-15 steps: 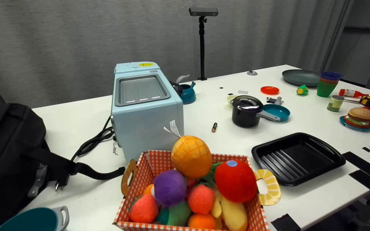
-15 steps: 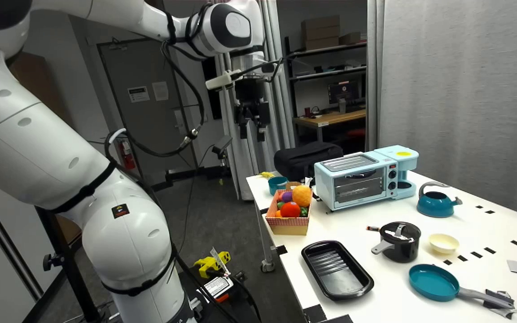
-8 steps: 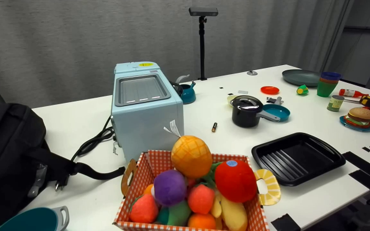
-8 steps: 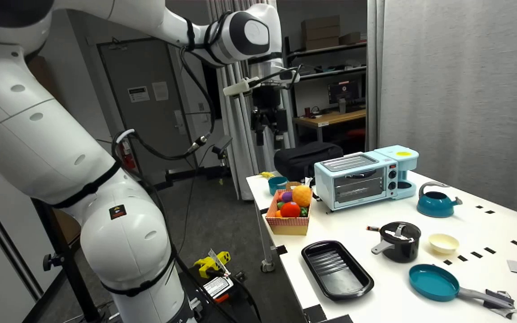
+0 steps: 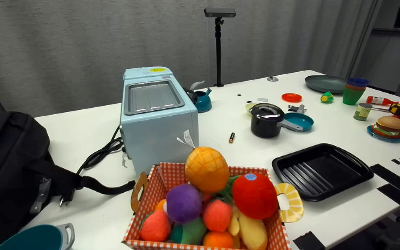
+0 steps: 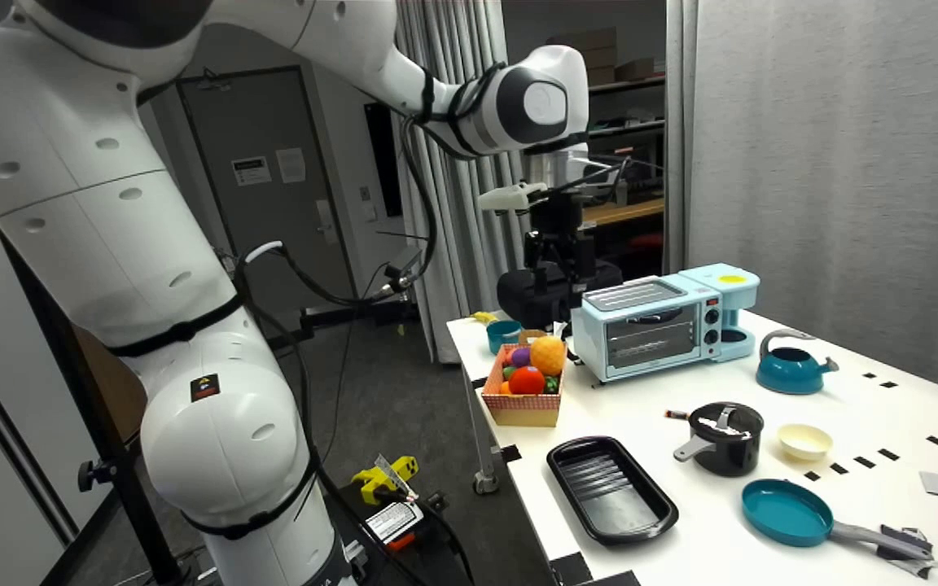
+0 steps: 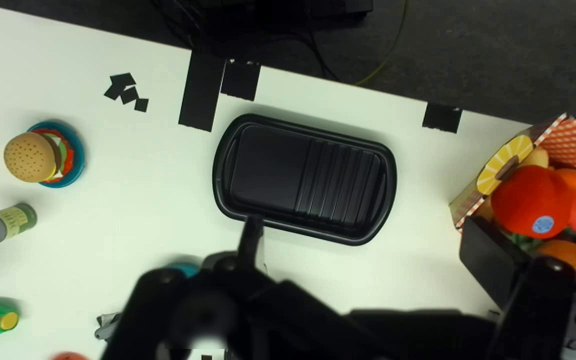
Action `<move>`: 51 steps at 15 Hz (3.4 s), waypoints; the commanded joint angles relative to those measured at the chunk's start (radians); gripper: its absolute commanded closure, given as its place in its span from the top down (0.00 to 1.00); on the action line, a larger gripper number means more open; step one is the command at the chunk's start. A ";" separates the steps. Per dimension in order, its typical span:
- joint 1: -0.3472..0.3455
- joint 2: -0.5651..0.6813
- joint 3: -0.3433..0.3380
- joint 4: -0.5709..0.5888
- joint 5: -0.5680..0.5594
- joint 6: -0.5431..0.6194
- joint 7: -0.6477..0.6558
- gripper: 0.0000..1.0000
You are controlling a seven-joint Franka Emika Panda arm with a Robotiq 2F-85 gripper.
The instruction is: Move the lid from the black pot to the blue pan
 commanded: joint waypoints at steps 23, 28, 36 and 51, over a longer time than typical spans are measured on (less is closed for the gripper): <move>-0.001 0.227 -0.061 0.186 -0.032 0.048 -0.001 1.00; 0.000 0.259 -0.062 0.211 -0.038 0.041 0.006 1.00; -0.003 0.402 -0.076 0.313 -0.043 0.035 -0.026 1.00; -0.007 0.724 -0.132 0.634 -0.214 0.113 -0.294 1.00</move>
